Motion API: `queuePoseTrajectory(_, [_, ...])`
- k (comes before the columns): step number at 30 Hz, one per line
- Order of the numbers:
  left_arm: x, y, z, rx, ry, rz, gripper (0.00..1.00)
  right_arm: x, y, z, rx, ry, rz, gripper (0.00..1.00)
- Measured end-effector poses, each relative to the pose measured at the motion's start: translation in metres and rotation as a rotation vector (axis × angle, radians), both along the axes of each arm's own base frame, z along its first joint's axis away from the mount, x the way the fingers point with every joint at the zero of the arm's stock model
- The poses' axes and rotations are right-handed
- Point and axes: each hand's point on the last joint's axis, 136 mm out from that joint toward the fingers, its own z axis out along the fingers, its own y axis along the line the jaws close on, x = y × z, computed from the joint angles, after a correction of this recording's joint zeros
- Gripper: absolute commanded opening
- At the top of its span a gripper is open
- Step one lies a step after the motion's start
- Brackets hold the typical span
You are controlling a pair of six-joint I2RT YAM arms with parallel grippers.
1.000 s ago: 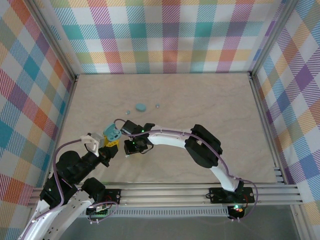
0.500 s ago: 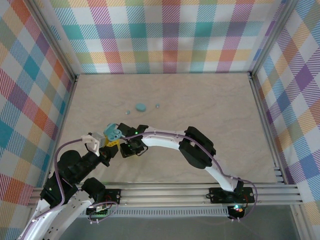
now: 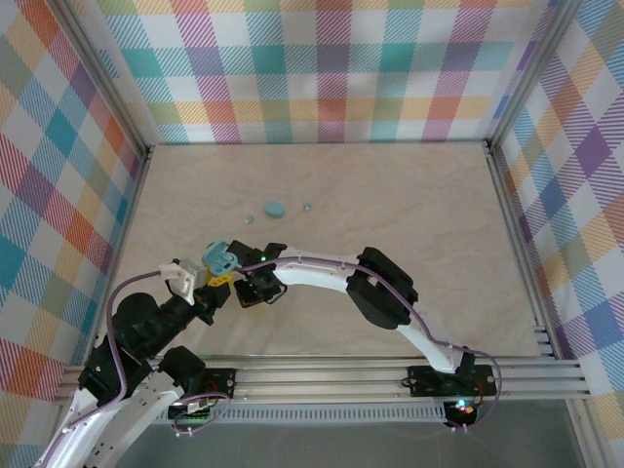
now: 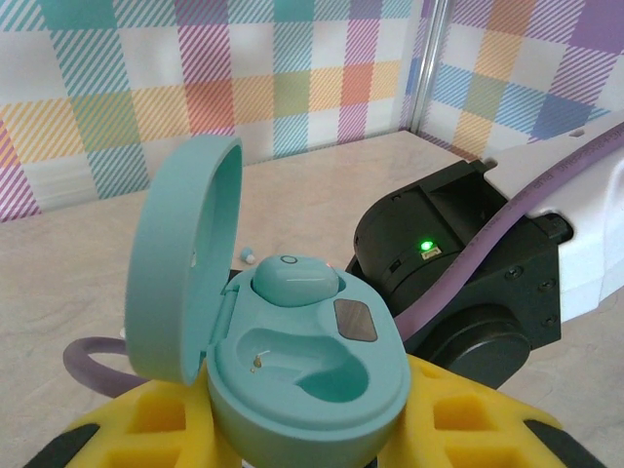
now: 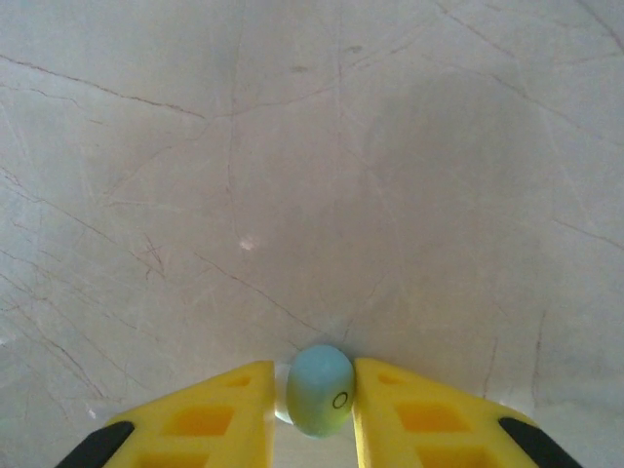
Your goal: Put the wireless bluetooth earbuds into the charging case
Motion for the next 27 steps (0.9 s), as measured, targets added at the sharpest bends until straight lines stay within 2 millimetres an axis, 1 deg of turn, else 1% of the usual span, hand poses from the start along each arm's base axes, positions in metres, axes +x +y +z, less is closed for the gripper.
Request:
queuePoseTrajectory(8, [0.0,0.0,0.0,-0.001,0.0,-0.001,0.07,0.004,0.001,0.0,0.022,0.006,-0.006,0.19])
queuePoseTrajectory(12, [-0.001,-0.002,0.0,-0.003,0.0,-0.01,0.07,0.009,-0.005,0.0,0.044,0.017,-0.016,0.18])
queuePoseTrajectory(14, [-0.001,-0.003,0.0,-0.003,0.001,-0.015,0.07,0.011,-0.012,0.001,0.05,0.019,-0.026,0.18])
queuePoseTrajectory(18, [0.003,-0.008,-0.002,0.0,0.019,-0.024,0.07,0.022,-0.039,0.002,0.034,0.026,-0.068,0.18])
queuePoseTrajectory(27, [0.016,-0.025,-0.005,-0.019,0.051,-0.057,0.07,0.063,-0.113,0.011,0.014,0.012,-0.218,0.17])
